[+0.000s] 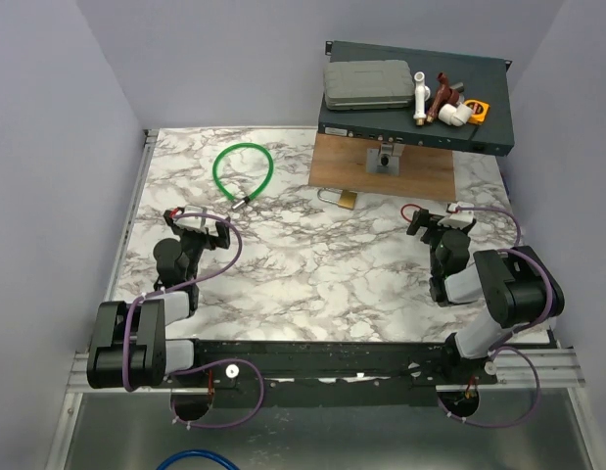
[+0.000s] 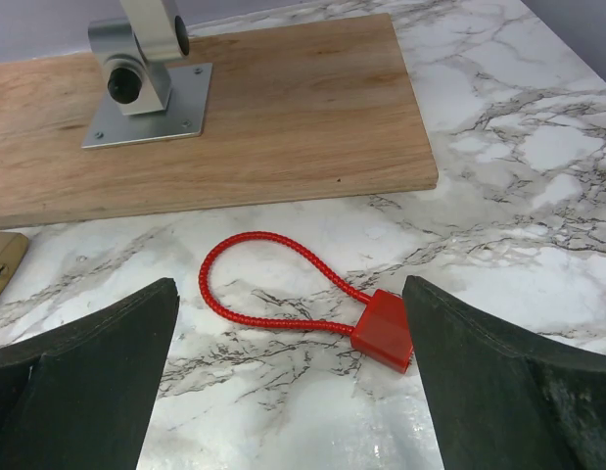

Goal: Unlock with the key

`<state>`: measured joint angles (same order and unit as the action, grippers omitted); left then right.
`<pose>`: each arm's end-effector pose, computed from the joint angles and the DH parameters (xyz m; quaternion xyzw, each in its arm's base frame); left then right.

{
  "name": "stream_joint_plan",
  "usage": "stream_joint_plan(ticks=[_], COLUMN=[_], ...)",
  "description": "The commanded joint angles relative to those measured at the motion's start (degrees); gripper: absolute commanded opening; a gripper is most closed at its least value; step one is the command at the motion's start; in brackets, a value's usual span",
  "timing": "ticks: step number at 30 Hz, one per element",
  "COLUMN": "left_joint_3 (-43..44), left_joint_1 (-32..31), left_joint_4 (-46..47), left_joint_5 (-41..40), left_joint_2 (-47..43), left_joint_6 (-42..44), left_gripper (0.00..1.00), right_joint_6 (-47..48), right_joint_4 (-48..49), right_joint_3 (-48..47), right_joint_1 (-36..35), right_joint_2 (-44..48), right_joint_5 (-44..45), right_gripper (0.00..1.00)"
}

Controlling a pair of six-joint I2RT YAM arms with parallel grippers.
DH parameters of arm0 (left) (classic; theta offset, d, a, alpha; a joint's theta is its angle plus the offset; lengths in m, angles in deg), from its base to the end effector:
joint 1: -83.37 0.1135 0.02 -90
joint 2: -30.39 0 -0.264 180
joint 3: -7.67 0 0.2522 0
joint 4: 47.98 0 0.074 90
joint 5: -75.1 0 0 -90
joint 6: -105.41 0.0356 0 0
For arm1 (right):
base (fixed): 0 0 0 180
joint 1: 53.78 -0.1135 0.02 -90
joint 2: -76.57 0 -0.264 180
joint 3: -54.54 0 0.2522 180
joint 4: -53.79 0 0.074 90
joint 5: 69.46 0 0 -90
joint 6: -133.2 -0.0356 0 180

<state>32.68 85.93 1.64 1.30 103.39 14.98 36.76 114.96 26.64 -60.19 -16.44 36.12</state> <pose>0.2200 -0.0001 0.1817 0.0830 0.6924 -0.0850 0.7116 0.2476 0.0182 0.1409 0.0927 0.7242 -0.0228 0.6829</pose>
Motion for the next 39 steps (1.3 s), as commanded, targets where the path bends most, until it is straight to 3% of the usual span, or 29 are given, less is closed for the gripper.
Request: stream_joint_plan(ticks=[1, 5, 8, 10, 13, 16, 19, 21, 23, 26, 32, 39], left_joint_3=[0.5, 0.7, 1.0, 3.0, 16.6, 32.1, 40.5, 43.6, 46.5, 50.7, 52.0, 54.6], left_joint_1=[0.2, 0.2, 0.2, 0.2, 0.1, 0.0, 0.0, 0.1, 0.1, 0.5, 2.7, 7.7], left_joint_4=[1.8, 1.7, 1.1, -4.1, -31.8, -55.9, -68.7, -74.5, -80.7, -90.9, -101.1, -108.1], left_joint_5=[-0.6, -0.6, -1.6, -2.9, -0.5, -0.1, 2.1, 4.4, 6.9, 9.4, 8.8, 10.8], left_joint_2=[0.1, 0.2, 0.1, -1.7, -5.0, -2.7, -2.1, -2.9, -3.6, -3.2, -2.5, 3.2], left_joint_6=[0.2, 0.2, -0.1, -0.5, 0.2, 0.2, 1.9, 3.1, 4.8, 7.7, 16.7, 22.7], left_gripper=[0.99, 0.98, 0.99, 0.99, 0.98, 0.98, 0.98, 0.98, 0.99, 0.98, 0.99, 0.99], right_joint_6=[-0.2, -0.4, -1.0, -1.9, -6.7, -14.8, -33.8, -45.1, -46.0, -43.1, -45.1, -47.5], right_joint_4=[2.1, 1.8, -3.2, -9.7, -26.7, -47.0, -58.4, -62.6, -62.1, -69.0, -91.7, -107.1], right_joint_3=[0.7, 0.6, -0.5, -2.1, -8.6, -17.9, -21.6, -21.6, -22.3, -26.9, -32.8, -35.7], right_joint_1=[0.1, 0.1, 0.1, -0.1, -0.1, -0.1, 0.3, 3.3, 5.5, 5.5, 5.5, 5.5], right_joint_2=[-0.4, 0.2, 3.5, 7.3, 13.8, 17.4, 19.4, 21.4, 22.0, 20.6, 21.3, 22.4], right_joint_5=[-0.5, 1.7, 2.7, 5.5, 10.5, 13.4, 22.1, 14.7, 5.7, 1.9, 8.7, 19.4], right_gripper=[1.00, 1.00, 1.00, 1.00, 1.00, 1.00, 1.00, 1.00, 1.00, 1.00, 0.92, 0.95])
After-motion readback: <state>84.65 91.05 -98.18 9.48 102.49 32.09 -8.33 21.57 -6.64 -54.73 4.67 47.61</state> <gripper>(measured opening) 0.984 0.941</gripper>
